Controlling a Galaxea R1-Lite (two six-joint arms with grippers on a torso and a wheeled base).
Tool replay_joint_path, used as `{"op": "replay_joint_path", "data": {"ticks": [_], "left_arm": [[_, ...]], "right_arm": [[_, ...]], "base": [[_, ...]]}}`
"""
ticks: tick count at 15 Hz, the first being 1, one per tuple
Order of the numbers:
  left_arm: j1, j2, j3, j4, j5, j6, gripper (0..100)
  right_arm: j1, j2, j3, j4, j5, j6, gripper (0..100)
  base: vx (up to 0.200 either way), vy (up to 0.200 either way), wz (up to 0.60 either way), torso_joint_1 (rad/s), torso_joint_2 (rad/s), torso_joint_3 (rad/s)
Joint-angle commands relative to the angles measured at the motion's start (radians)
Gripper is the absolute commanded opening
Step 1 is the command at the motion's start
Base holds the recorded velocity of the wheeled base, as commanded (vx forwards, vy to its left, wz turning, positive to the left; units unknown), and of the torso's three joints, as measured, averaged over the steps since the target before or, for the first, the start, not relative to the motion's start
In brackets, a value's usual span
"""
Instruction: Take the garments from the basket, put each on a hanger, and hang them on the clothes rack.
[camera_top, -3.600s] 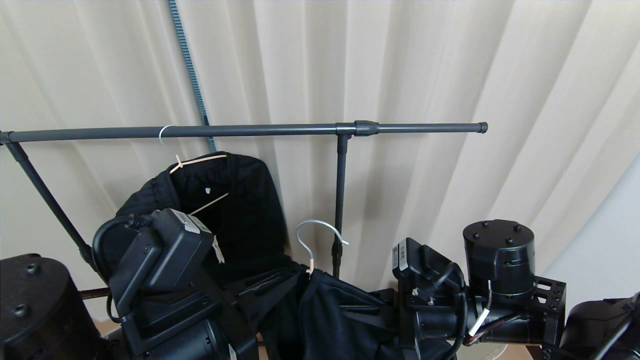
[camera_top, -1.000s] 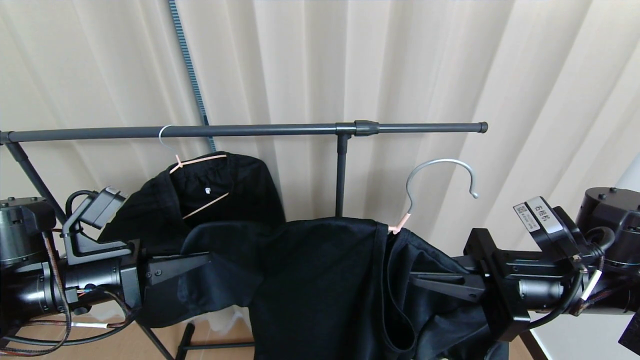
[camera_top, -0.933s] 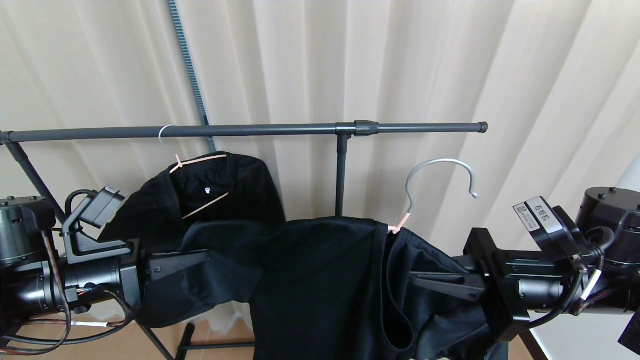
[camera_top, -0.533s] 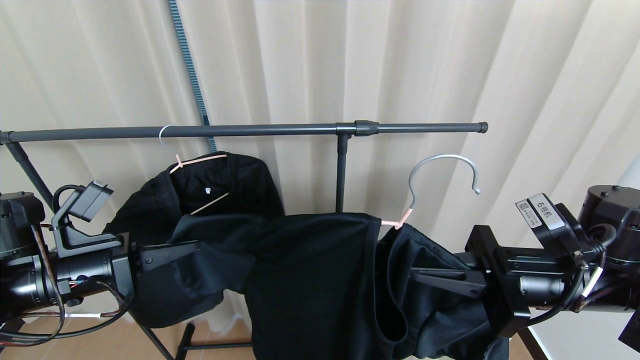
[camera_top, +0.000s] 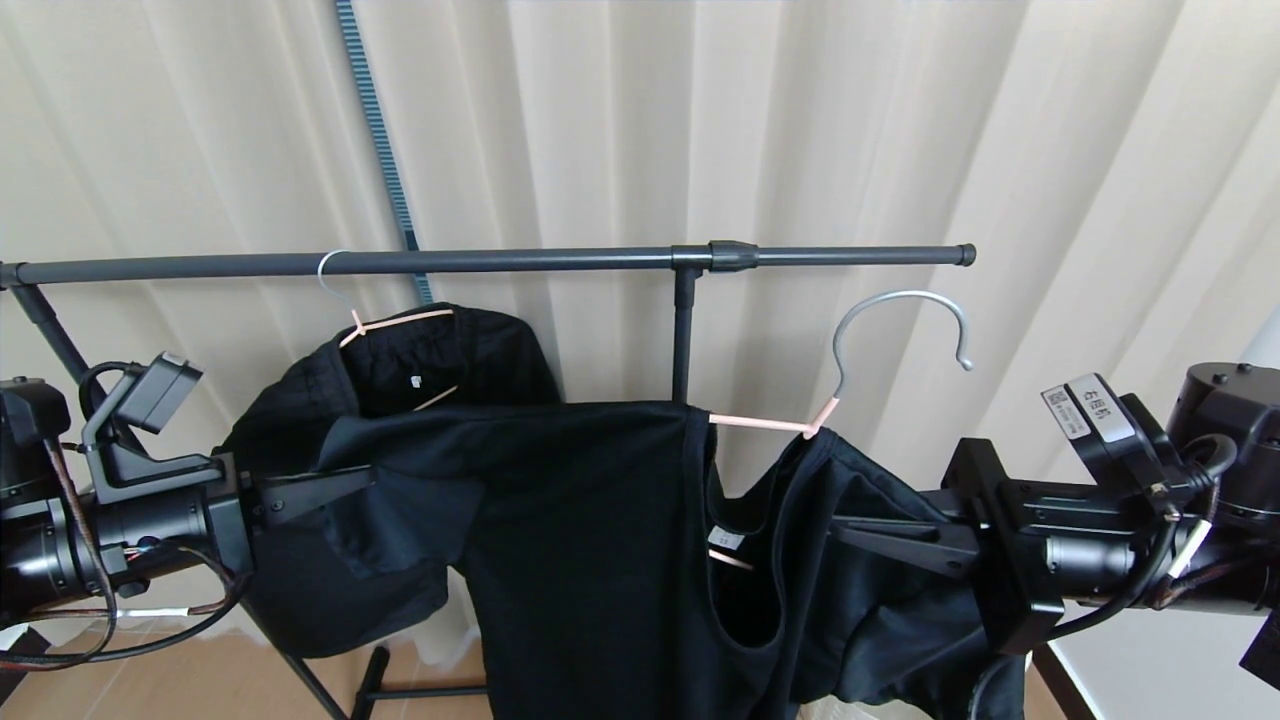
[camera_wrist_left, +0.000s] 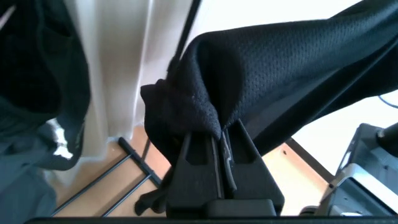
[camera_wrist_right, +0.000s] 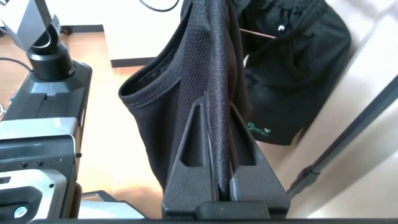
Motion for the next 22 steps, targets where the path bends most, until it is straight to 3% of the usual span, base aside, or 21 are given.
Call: {"op": "replay_joint_path", "data": {"ticks": [1, 12, 13, 18, 20, 22], "left_arm": [[0.012, 0.017, -0.001, -0.001, 0.0, 0.01, 0], [0.028, 0.018, 0.007, -0.001, -0.003, 0.034, 0], [0.028, 0.018, 0.01, -0.001, -0.005, 0.053, 100], [0.025, -0.034, -0.005, 0.001, -0.031, -0.01, 100], [-0.008, -0.143, -0.054, 0.009, -0.03, -0.182, 100], [-0.037, -0.178, -0.086, 0.016, -0.028, -0.225, 100]], "right_arm": [[-0.007, -0.002, 0.0, 0.0, 0.0, -0.001, 0], [-0.038, 0.006, -0.005, -0.002, 0.0, -0.002, 0], [-0.038, 0.006, -0.005, -0.002, 0.0, -0.002, 0], [-0.038, 0.035, -0.011, -0.002, -0.004, -0.005, 0], [-0.038, 0.055, -0.014, 0.0, -0.004, -0.007, 0], [-0.034, 0.066, -0.014, -0.002, -0.004, -0.007, 0]], "base": [[0.0, 0.0, 0.0, 0.0, 0.0, 0.0], [0.0, 0.0, 0.0, 0.0, 0.0, 0.0], [0.0, 0.0, 0.0, 0.0, 0.0, 0.0], [0.0, 0.0, 0.0, 0.0, 0.0, 0.0], [0.0, 0.0, 0.0, 0.0, 0.0, 0.0], [0.0, 0.0, 0.0, 0.0, 0.0, 0.0]]}}
